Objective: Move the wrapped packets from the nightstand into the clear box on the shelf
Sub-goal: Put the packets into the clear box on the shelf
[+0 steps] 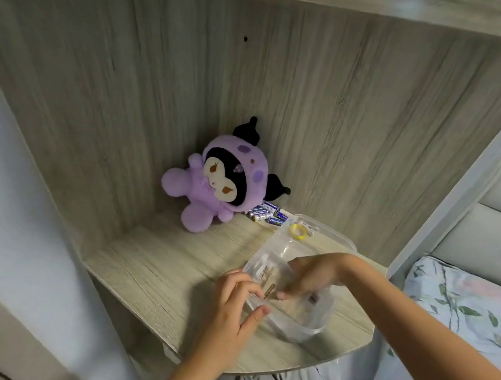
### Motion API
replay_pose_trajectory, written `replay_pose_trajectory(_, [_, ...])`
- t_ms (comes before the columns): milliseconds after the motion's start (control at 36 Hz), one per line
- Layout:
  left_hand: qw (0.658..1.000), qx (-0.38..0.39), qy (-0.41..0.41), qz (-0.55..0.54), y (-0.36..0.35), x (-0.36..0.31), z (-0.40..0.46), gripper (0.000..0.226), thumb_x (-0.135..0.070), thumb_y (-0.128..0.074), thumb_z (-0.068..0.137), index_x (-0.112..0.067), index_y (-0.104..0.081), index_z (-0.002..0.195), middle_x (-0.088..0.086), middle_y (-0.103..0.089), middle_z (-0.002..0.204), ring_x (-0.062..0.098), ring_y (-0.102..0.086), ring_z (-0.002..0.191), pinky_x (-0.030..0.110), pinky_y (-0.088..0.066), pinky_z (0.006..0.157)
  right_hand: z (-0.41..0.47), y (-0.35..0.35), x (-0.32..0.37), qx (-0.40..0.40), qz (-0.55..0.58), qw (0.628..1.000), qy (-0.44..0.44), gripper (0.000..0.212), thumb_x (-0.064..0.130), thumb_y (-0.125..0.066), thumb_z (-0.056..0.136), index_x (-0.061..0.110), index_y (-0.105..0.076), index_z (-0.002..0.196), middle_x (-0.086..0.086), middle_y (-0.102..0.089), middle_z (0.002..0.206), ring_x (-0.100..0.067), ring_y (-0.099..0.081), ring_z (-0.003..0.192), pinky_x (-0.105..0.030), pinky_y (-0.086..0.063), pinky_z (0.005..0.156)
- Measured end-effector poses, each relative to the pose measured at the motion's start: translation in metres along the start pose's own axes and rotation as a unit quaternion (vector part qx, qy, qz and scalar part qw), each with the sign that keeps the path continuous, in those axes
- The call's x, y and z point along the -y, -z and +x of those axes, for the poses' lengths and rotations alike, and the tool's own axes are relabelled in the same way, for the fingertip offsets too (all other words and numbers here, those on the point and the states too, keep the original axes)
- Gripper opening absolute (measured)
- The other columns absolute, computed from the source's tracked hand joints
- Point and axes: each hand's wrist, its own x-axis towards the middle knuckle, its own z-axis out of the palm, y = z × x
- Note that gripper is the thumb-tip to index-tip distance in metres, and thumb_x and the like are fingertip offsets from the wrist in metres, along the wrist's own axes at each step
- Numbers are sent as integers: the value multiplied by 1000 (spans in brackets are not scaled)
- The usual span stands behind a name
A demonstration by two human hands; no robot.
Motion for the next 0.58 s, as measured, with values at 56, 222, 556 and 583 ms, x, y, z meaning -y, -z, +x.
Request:
replay_pose_trajectory(56, [1000, -11, 3, -4, 0, 1, 0, 20, -54, -48, 91, -34, -50, 94, -17, -40, 107, -1, -43, 112, 11, -28, 101, 2, -4, 0, 7, 43, 999, 16, 11, 28, -60, 93, 22, -59, 85, 7, -51, 73, -3, -50, 61, -12, -42, 52])
replay_pose_trajectory(222, [1000, -16, 1, 11, 1, 2, 0, 24, -54, -46, 92, -31, -49, 94, -18, -38, 108, -7, -38, 117, 6, -24, 102, 6, -9, -8, 9, 55, 998, 3, 41, 32, -57, 94, 11, -47, 128, 6, -53, 108, -6, -52, 102, -12, -46, 83])
replay_pose_trajectory(556, [1000, -18, 4, 15, 0, 2, -1, 28, -58, -41, 92, -32, -47, 97, -31, -32, 112, -6, -38, 117, 5, -25, 101, 11, -24, 1, -44, -48, 996, -59, 38, 52, -28, 99, 20, -31, 118, -6, -33, 133, -24, -35, 125, -42, -29, 109])
replay_pose_trajectory(583, [1000, -18, 3, 14, 0, 2, -2, 28, -58, -41, 92, -32, -47, 97, -32, -32, 114, -7, -38, 117, 4, -25, 100, 11, -26, 1, -52, -79, 994, -56, 46, 51, -26, 100, 17, -30, 130, -8, -31, 140, -26, -31, 133, -43, -27, 110])
